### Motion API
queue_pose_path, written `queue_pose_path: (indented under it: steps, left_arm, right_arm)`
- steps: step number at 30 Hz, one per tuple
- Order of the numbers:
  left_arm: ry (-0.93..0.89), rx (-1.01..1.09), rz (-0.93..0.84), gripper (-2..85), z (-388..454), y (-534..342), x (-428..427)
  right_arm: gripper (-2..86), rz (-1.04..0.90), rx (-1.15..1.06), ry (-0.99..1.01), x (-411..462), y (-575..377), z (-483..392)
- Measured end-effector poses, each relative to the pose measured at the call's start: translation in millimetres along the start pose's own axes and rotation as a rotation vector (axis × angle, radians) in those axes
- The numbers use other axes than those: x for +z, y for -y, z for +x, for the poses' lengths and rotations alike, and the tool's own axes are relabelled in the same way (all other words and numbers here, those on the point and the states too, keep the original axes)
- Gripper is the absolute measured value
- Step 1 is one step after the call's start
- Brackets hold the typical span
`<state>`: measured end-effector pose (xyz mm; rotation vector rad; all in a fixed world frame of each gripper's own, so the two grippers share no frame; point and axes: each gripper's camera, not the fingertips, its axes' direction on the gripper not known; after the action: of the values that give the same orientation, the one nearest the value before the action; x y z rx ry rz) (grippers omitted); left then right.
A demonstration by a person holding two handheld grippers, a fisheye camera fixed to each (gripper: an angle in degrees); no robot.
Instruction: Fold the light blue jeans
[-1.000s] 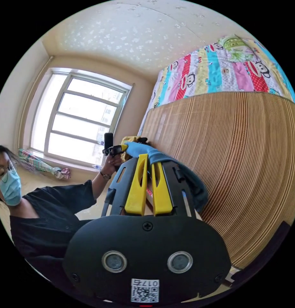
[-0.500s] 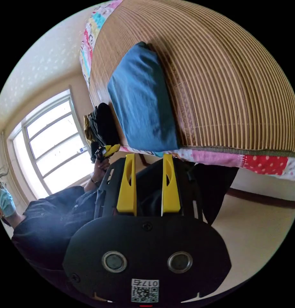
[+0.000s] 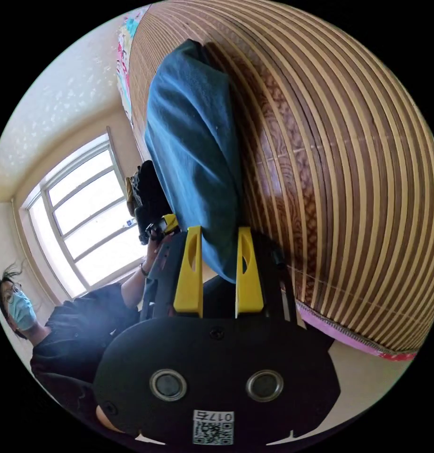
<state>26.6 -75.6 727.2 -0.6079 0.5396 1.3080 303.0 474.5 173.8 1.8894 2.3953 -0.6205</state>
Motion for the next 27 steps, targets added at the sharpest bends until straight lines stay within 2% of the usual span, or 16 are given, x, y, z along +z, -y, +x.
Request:
queue_pose_path:
  steps: [2, 5, 9, 12, 21, 27]
  left_arm:
    - [0.03, -0.04, 0.001, 10.9, 0, -10, 6]
    - [0.026, -0.069, -0.094, 8.5, -4, -22, 18]
    - [-0.15, 0.003, -0.074, 6.4, 13, -42, -5]
    - [-0.148, 0.088, -0.026, 6.3, 47, -51, -41]
    - [-0.076, 0.361, 0.214, 6.3, 149, -70, -195]
    - [0.036, 0.397, 0.387, 6.5, 172, -129, -303]
  right_arm:
    - [9.1, -0.012, 0.07, 0.068, 1, -11, 12]
    - [7.3, -0.058, 0.105, 0.149, 2, -32, 13]
    - [6.2, -0.043, 0.019, 0.326, -5, -57, -21]
    - [5.7, -0.046, -0.076, 0.397, -7, -66, -70]
    - [5.5, -0.104, -0.445, 0.375, 9, -49, -268]
    - [5.9, -0.185, -0.641, 0.362, 97, -47, -394]
